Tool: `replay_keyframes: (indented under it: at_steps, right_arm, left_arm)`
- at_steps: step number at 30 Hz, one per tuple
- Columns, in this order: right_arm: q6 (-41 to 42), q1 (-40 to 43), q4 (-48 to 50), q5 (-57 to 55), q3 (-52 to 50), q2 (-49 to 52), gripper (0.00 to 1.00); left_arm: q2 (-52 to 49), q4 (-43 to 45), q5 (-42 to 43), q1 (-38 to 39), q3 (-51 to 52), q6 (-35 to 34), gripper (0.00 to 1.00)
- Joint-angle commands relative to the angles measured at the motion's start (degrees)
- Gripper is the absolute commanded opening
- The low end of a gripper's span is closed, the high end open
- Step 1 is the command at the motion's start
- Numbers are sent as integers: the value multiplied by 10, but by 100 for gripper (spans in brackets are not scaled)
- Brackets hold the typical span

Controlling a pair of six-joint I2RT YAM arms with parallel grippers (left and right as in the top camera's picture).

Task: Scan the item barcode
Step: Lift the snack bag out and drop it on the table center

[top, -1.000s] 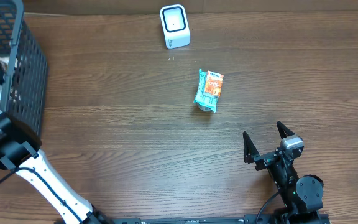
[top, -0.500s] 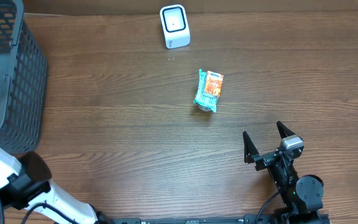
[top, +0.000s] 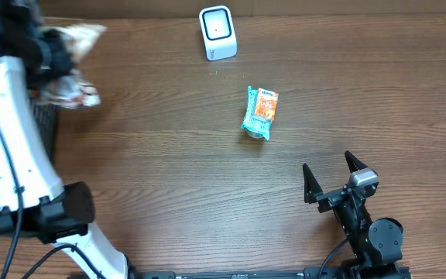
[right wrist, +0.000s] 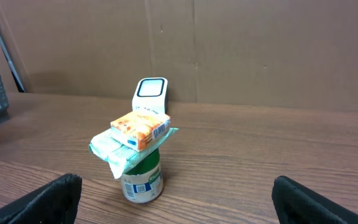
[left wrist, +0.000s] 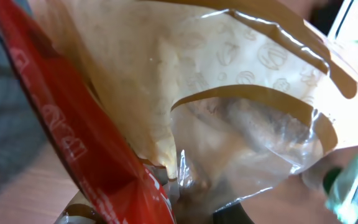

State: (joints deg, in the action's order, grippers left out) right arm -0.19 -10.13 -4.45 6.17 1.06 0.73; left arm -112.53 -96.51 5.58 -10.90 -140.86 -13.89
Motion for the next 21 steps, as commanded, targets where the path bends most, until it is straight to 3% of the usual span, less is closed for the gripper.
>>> replay_keyframes:
  at_steps: [1,10,18,19,20,21]
  right_arm:
    - [2,3,2,-1,-6,-6,100]
    - [2,3,2,-1,-6,-6,100]
    - [2,3,2,-1,-6,-6,100]
    - [2,3,2,-1,-6,-6,100]
    - [2,3,2,-1,-6,-6,100]
    - [2,3,2,-1,-6,-6,100]
  left_arm:
    - [-6,14,-30,60,78,-74,4]
    - [-6,134,-32,192,313,-151,4]
    - [-6,262,-32,256,476,-198,4]
    - [-6,271,-32,257,484,-197,7]
    - [-6,281,-32,259,495,-198,24]
    - [-6,285,-31,260,501,-198,46]
